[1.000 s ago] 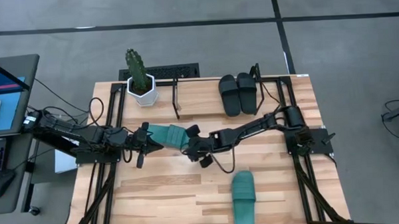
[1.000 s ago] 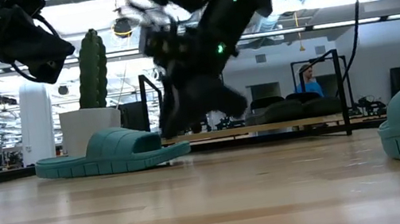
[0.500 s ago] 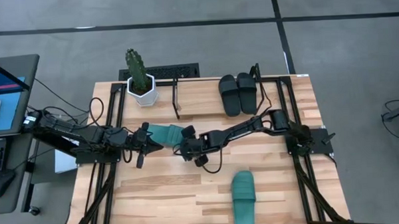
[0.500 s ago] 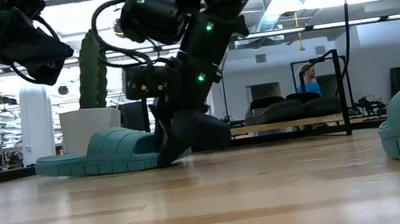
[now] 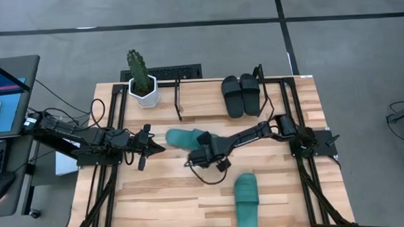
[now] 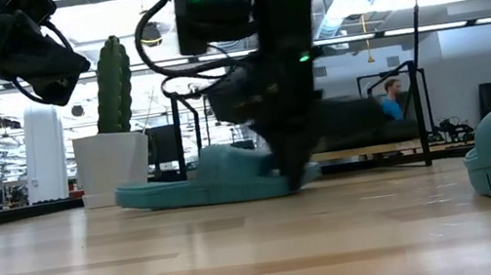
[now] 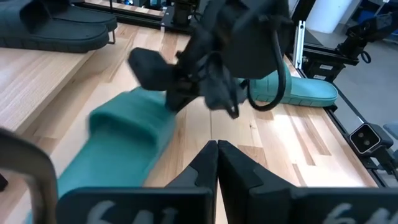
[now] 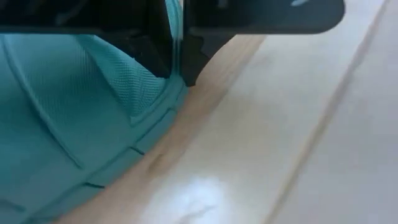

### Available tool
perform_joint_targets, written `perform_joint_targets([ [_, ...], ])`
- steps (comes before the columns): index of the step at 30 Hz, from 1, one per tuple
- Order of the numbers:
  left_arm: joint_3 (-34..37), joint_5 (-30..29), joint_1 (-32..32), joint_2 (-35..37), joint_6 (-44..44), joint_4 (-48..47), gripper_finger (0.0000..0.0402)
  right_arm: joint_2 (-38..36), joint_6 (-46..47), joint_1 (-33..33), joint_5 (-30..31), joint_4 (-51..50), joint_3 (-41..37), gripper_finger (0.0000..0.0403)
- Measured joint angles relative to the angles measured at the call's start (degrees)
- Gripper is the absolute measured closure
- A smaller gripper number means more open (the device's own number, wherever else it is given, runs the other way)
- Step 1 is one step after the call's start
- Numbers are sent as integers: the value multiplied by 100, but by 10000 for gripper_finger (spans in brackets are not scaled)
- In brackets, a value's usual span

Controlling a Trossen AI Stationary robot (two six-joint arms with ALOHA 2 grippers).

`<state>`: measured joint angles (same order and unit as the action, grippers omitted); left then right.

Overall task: Pick and place slides into the shelf
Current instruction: Put the top green slide on the shelf

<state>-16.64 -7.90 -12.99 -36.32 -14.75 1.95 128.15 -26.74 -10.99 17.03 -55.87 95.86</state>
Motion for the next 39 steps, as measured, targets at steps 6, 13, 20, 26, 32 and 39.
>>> perform_joint_targets([
  [6, 0, 15, 1, 0, -22, -12, 401, 16, 93, -211, -361, -945, 284, 399],
  [13, 0, 17, 1, 0, -38, -8, 401, 19, 302, -461, -698, -1620, 508, 400],
  [20, 0, 17, 1, 0, -57, -10, 401, 17, 820, -753, -705, -2133, 578, 392],
  [26, 0, 20, 2, 0, -87, -8, 401, 13, 1588, -866, -676, -2174, 580, 342],
  [32, 0, 20, 2, 0, -89, -8, 401, 10, 2067, -979, -660, -2400, 587, 308],
  [39, 1, 20, 1, 0, -91, -13, 401, 6, 2920, -1209, 208, -3060, 587, 305],
])
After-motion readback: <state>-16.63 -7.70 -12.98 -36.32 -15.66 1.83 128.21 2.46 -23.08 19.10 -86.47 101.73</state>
